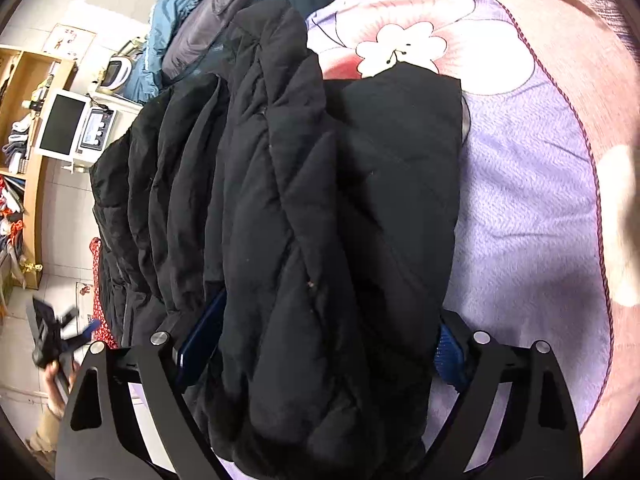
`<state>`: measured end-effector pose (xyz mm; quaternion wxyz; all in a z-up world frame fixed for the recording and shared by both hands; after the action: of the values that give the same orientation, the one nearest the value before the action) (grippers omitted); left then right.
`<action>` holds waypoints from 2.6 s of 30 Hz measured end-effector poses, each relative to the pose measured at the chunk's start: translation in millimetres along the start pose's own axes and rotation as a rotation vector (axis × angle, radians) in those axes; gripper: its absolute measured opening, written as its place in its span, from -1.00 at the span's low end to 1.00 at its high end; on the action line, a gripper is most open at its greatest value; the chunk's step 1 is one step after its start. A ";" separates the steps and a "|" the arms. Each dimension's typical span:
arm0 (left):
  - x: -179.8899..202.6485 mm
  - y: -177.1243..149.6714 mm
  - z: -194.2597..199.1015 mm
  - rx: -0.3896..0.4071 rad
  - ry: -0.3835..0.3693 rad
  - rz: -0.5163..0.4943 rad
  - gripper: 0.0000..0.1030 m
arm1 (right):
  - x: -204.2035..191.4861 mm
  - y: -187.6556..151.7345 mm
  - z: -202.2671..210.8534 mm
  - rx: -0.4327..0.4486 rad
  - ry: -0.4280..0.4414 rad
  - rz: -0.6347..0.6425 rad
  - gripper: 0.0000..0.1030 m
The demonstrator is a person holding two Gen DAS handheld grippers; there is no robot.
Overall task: Fold large clothes
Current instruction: 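Grasp the folded black jacket edge with the left gripper while the right gripper grasps it too, then lift the folded jacket with both grippers and carry it toward the bed end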
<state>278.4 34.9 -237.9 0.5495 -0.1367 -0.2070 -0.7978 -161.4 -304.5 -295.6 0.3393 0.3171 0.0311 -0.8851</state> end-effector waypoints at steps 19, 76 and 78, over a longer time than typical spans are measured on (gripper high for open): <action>-4.4 12.2 -111.2 -0.269 -0.059 -0.114 0.91 | -3.3 2.9 -14.7 -0.024 -0.034 -0.067 0.78; -104.1 12.0 223.9 0.308 -0.176 -0.141 -0.59 | -405.3 -22.6 -9.4 0.007 -0.118 0.652 -0.68; -160.0 24.5 275.1 0.404 -0.128 -0.074 -0.59 | -471.4 -7.4 -42.0 -0.030 -0.059 0.739 -0.68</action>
<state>356.1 290.7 -63.5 0.5218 -0.0666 -0.4023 -0.7493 124.7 -13.7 -55.7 0.6413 0.2762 -0.0823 -0.7111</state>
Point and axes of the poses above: each gripper's, at about its wrist camera, not at the fingertips, and z roughly against the way its jaws point, x to its right, y to its top, the point moved 9 cm from there along -z, roughly the way its jaws point, and after that the axes turned 5 degrees about z, right-handed, at the moved point
